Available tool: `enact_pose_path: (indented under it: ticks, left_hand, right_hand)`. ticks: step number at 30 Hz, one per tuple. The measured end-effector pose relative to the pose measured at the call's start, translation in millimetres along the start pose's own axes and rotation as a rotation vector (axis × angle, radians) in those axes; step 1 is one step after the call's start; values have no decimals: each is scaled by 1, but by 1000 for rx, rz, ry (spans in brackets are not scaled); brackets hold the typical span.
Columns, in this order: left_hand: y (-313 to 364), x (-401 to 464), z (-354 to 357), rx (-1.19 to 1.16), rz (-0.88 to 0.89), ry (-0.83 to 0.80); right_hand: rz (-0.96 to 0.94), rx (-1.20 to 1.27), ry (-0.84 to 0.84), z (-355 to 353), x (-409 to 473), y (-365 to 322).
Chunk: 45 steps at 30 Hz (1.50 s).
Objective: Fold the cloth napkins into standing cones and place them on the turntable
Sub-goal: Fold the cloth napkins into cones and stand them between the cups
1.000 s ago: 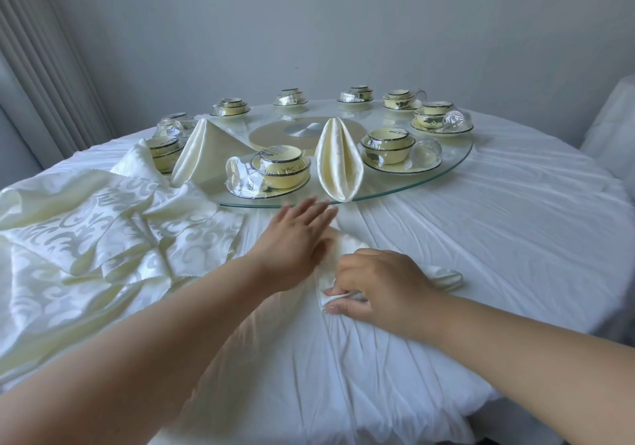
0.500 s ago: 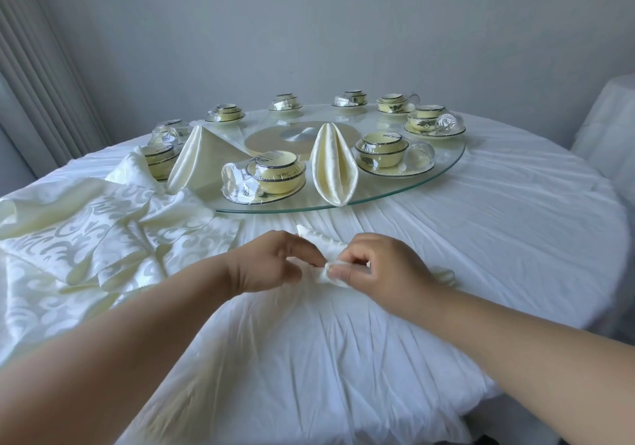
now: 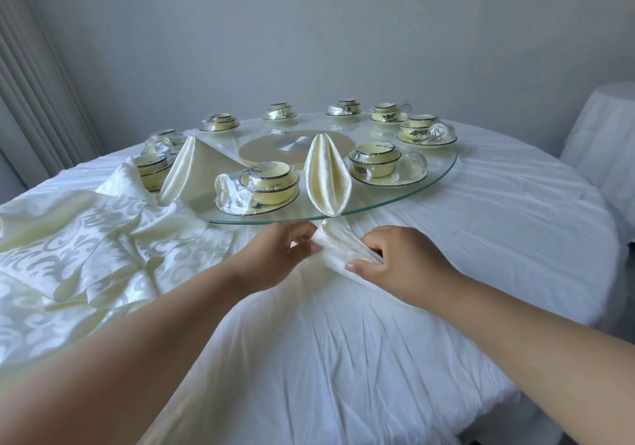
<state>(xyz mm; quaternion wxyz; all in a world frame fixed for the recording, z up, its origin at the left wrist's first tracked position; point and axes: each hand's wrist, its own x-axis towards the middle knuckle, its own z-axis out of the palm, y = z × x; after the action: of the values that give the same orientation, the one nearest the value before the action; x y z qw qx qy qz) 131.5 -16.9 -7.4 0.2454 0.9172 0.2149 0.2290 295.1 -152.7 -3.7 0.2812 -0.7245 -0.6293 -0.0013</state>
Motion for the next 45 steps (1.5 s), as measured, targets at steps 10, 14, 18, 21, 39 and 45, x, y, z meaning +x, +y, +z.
enact_pose_path:
  ticks: [10,14,18,21,39,45]
  left_hand:
    - [-11,19,8,368,-355,-15]
    - [-17,22,17,628,-371,-93]
    - [-16,21,18,722,-374,-93]
    - [-21,19,18,762,-403,-99]
    - [-63,-7,-41,656,-699,-54]
    - [-18,-10,-35,885,-505,354]
  right_hand:
    - [140,94,275,-26,0,4]
    - [156,107,284,-25,-1,6]
    - [174,125,309,-28,-1,7]
    - [181,144,332,-30,-3,9]
    - [168,183,372,-35,-9,4]
    - [187,161,390,-41,-11,8]
